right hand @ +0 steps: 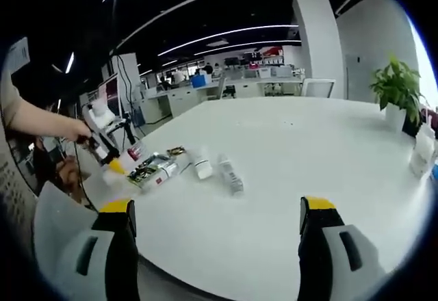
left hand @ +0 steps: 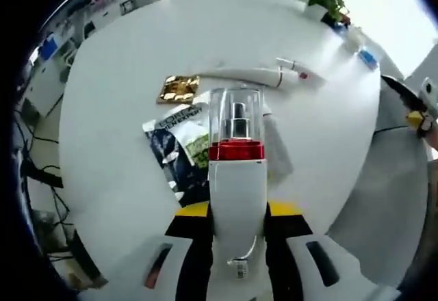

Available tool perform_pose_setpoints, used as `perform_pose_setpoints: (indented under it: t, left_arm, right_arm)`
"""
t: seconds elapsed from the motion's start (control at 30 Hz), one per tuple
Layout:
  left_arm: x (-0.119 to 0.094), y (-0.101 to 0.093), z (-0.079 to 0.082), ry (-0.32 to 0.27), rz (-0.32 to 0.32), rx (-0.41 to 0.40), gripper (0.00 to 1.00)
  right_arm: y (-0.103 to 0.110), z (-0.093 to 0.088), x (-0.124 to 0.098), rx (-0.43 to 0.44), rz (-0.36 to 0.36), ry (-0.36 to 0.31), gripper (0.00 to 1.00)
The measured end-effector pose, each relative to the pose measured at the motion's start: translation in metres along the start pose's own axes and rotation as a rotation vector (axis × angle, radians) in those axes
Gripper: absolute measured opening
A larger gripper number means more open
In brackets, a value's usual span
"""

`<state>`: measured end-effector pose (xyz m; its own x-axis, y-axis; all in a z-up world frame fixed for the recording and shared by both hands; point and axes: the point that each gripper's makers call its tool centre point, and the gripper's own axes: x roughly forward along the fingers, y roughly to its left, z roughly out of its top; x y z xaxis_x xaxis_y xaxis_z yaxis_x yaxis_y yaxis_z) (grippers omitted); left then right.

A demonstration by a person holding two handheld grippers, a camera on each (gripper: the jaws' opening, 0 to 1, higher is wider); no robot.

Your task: Arrange the skincare products in the storage area until every visible bottle or jar stands upright without overlapping.

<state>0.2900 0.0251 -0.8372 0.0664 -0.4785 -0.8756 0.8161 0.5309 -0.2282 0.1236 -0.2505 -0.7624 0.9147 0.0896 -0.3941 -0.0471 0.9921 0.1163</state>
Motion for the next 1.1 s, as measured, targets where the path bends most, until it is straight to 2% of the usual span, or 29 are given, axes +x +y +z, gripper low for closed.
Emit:
perform_pose_setpoints:
  t: [0.2,0.27,0.3,0.37,0.43,0.5,0.57,0.63,0.77,0.9,1.0,1.1]
  left_arm:
    - [-0.002,-0.03,-0.006,-0.046,-0.064,-0.038,0.24]
    - [-0.004,-0.047,-0.003,-0.096,-0.12,-0.065,0.24]
    - [-0.005,-0.056,0.0,-0.125,-0.146,-0.102,0.24]
    - [-0.009,-0.071,0.007,-0.18,-0.197,-0.119,0.24]
    - [-0.013,-0.083,0.013,-0.213,-0.233,-0.133,0.24]
    - [-0.017,-0.097,0.022,-0.258,-0.269,-0.146,0.24]
    - [-0.021,-0.111,0.032,-0.3,-0.313,-0.144,0.24]
    - [-0.026,-0.129,0.041,-0.34,-0.366,-0.144,0.24]
    - [-0.037,-0.16,0.056,-0.412,-0.449,-0.119,0.24]
    - [-0.046,-0.19,0.066,-0.458,-0.508,-0.086,0.24]
    - [-0.048,-0.206,0.07,-0.477,-0.526,-0.065,0.24]
    - [-0.051,-0.222,0.075,-0.519,-0.583,-0.075,0.24]
  right_arm:
    - [0.009,0.002,0.0,-0.036,0.039,-0.014,0.99]
    - [0.013,0.002,0.0,-0.043,0.058,-0.013,0.99]
    - [0.017,0.003,0.0,-0.04,0.076,-0.016,0.99]
    - [0.023,0.009,-0.002,-0.067,0.105,-0.035,0.89]
    - [0.034,0.012,-0.004,-0.053,0.163,-0.047,0.8]
    - [0.039,0.014,-0.004,-0.042,0.188,-0.049,0.8]
    - [0.051,0.019,-0.005,-0.041,0.248,-0.052,0.79]
    - [0.064,0.031,-0.008,-0.024,0.307,-0.073,0.78]
    - [0.088,0.054,-0.015,0.069,0.457,-0.112,0.73]
    - [0.102,0.07,-0.02,0.106,0.563,-0.13,0.65]
    - [0.107,0.077,-0.021,0.123,0.609,-0.126,0.65]
    - [0.111,0.084,-0.019,0.157,0.655,-0.144,0.65]
